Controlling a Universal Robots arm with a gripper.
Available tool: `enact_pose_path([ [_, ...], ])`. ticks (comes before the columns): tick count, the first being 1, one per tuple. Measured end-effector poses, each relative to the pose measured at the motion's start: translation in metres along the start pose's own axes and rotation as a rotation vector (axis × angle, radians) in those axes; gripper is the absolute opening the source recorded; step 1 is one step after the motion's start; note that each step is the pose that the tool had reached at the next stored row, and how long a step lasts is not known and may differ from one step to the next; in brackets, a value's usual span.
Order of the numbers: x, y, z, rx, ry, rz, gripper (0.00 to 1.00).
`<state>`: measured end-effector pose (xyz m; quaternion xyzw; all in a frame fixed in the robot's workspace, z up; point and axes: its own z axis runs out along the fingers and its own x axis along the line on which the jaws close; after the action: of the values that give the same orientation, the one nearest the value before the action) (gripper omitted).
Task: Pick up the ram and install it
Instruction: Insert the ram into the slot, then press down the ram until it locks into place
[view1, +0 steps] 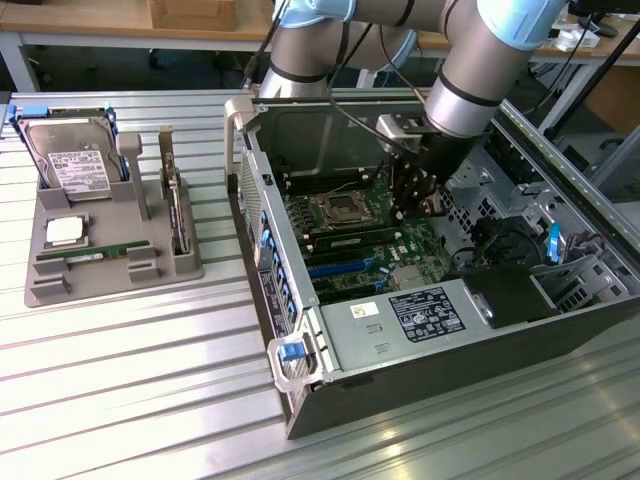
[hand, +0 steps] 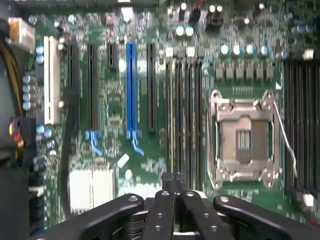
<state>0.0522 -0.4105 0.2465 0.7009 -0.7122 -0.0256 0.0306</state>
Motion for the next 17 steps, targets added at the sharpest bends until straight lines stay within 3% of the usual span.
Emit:
enact_pose_path([
  [2,0.0,-0.0115,-0.0008,-0.0073,0.0,0.0,0.11],
  [3,0.0,-0.0268,-0.0021,-0.0165,0.0003,0.0,0.11],
  [4,0.0,-0.0371,-0.0031,-0.0194,-0.0001,0.0,0.11],
  [6,0.0,-0.0429,-0.0089,-0.0195,-0.0004,0.0,0.11],
  [8,0.0,-0.0436,-0.019,-0.0195,-0.0009,0.0,0.11],
  [10,0.0,-0.0434,-0.0223,-0.0196,-0.0059,-0.001,0.11],
  [15,0.0,-0.0434,-0.0224,-0.0196,-0.0066,-0.001,0.11],
  [17,0.001,-0.0354,-0.0193,-0.0196,-0.0065,-0.001,0.11],
])
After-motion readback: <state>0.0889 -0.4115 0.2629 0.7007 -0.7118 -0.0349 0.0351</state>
